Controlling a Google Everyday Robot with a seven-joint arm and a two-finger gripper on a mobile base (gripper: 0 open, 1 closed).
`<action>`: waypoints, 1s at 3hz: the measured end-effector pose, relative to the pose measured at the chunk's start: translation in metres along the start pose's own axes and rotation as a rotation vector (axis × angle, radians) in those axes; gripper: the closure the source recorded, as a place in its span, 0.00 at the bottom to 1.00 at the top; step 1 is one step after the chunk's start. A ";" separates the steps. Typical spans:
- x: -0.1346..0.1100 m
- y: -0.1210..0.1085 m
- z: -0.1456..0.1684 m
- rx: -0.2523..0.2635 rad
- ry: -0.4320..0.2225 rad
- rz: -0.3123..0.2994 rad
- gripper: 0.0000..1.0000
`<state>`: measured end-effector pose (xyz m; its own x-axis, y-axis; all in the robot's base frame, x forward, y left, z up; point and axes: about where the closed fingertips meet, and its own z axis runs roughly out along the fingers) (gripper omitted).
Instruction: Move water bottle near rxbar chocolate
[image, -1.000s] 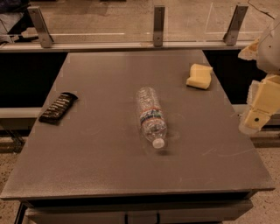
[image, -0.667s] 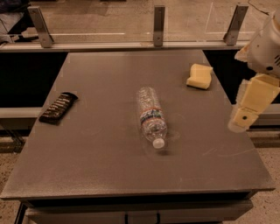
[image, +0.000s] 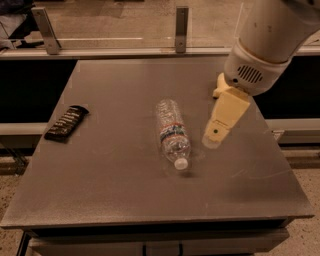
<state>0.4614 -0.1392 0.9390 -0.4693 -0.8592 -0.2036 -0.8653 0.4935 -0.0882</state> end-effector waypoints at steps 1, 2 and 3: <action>-0.025 0.012 0.026 -0.058 -0.019 0.119 0.00; -0.040 0.027 0.055 -0.048 -0.007 0.192 0.00; -0.042 0.034 0.087 -0.011 0.021 0.232 0.00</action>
Offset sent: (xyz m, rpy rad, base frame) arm 0.0031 0.0824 -0.0958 0.0354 0.0964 -0.2728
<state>0.4669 -0.0748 0.8601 -0.6591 -0.7257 -0.1973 -0.7358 0.6766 -0.0307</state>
